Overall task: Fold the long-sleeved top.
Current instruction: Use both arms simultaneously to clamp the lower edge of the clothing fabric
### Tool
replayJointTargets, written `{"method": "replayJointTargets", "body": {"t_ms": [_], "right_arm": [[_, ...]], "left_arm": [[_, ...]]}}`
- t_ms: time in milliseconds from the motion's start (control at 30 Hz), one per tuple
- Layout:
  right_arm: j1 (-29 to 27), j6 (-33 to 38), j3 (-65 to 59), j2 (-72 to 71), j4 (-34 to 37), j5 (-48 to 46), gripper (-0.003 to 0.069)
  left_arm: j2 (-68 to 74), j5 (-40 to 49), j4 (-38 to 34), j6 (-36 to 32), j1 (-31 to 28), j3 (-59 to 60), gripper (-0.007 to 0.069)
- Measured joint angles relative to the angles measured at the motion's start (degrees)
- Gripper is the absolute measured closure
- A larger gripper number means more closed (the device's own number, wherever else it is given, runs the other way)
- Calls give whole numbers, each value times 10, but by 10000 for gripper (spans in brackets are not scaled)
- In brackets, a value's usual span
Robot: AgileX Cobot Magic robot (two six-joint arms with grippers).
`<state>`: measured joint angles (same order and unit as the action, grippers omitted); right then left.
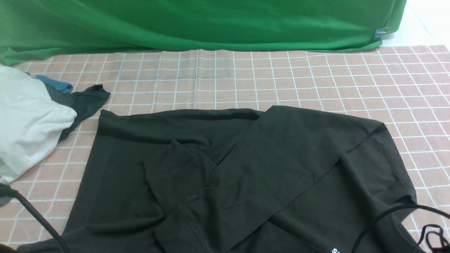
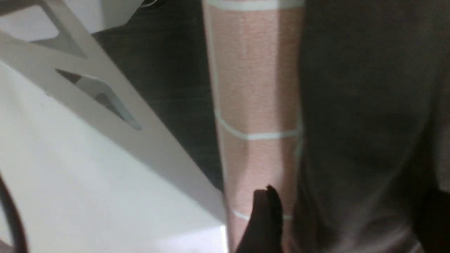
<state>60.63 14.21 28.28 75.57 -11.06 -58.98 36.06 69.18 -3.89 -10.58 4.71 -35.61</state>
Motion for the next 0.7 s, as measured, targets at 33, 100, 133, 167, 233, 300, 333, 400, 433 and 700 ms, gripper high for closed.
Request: {"method": "replayJointTargets", "body": {"t_ms": [33,100,133,167,233,300,333,400,433,700], "right_arm": [[0,1,0,6,5,1,113],[0,1,0,15,11,2,121],[0,1,0,17,11,5,123],[0,1,0,17,12,5,123],[0,1,0,20,13,10,125],[0,-4,0,20,9,8,125],[0,-7,1,20,9,5,125],[0,-25,10,20,0,-32,125],[0,-34,22,20,-4,-56,125],[0,-27,71,-17,2,-96,125]], "left_arm": [[0,0,1,0,5,0,587],[0,0,6,-1,14,0,587],[0,0,8,-1,16,0,587],[0,0,8,-1,16,0,587],[0,0,10,-2,17,0,587],[0,0,10,-2,17,0,587],[0,0,10,-2,17,0,587],[0,0,10,-2,17,0,587],[0,0,10,-2,17,0,587],[0,-1,10,-2,17,0,587]]}}
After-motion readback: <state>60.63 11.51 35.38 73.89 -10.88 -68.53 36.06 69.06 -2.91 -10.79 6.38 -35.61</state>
